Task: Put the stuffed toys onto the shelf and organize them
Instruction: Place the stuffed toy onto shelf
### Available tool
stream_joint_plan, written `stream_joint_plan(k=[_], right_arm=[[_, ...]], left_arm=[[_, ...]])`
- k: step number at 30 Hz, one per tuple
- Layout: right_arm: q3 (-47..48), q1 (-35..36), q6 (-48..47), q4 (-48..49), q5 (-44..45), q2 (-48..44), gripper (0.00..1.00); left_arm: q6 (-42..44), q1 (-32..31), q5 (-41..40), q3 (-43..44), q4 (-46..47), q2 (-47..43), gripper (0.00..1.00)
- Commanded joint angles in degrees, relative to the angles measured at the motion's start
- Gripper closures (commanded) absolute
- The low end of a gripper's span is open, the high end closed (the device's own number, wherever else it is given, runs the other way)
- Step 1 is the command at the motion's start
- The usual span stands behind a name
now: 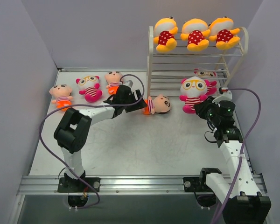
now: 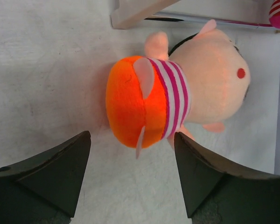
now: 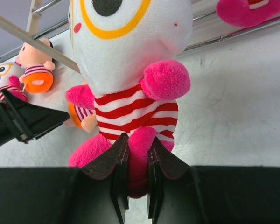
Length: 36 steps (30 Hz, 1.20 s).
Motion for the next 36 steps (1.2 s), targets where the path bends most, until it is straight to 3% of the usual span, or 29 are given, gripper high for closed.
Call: stream_joint_plan(k=[1, 4, 5, 9, 10, 15, 21, 25, 26, 31, 33, 36], right_arm=[[-0.3, 0.4, 0.5, 0.1, -0.5, -1.2, 1.00], [-0.4, 0.6, 0.1, 0.0, -0.6, -1.5, 1.00], [-0.5, 0.6, 0.1, 0.1, -0.6, -1.4, 1.00], [-1.1, 0.6, 0.0, 0.8, -0.7, -1.5, 1.00], [-1.2, 0.6, 0.0, 0.9, -0.7, -1.3, 1.00], [-1.9, 0.7, 0.0, 1.2, -1.3, -1.0, 1.00], [-2.2, 0.9, -0.3, 1.8, -1.6, -0.3, 1.00], [-2.6, 1.1, 0.0, 3.2, -1.7, 1.5, 1.00], [-2.8, 1.2, 0.1, 3.6, -1.7, 1.9, 1.00], [-2.9, 1.3, 0.5, 7.6, -2.3, 6.0, 1.00], [-2.8, 1.3, 0.8, 9.5, -2.8, 7.6, 1.00], [-2.3, 1.3, 1.1, 11.6, -4.2, 11.1, 1.00]], left_arm=[[-0.9, -1.1, -1.7, 4.9, 4.1, 5.0, 0.20], [-1.8, -1.7, -1.5, 4.5, 5.3, 7.6, 0.31], [-2.0, -1.9, -1.4, 3.8, 6.5, 7.5, 0.50], [-2.1, -2.5, -2.8, -0.6, 9.2, 4.1, 0.93], [-1.7, -2.5, -3.5, -1.5, 9.7, 3.1, 0.97], [0.5, -1.2, -6.6, -7.7, 6.9, -5.0, 0.98], [-0.7, 6.8, -10.8, -17.9, -1.2, -19.9, 0.97], [-0.9, 12.1, -9.6, -24.9, -7.4, -31.2, 0.57], [-0.4, 13.2, -9.5, -25.4, -8.5, -33.5, 0.40], [3.3, 14.5, -9.3, -24.5, -18.1, -44.5, 0.11], [5.1, 15.5, -8.9, -22.6, -21.2, -47.4, 0.04], [8.0, 16.9, -8.2, -19.9, -26.0, -51.4, 0.03]])
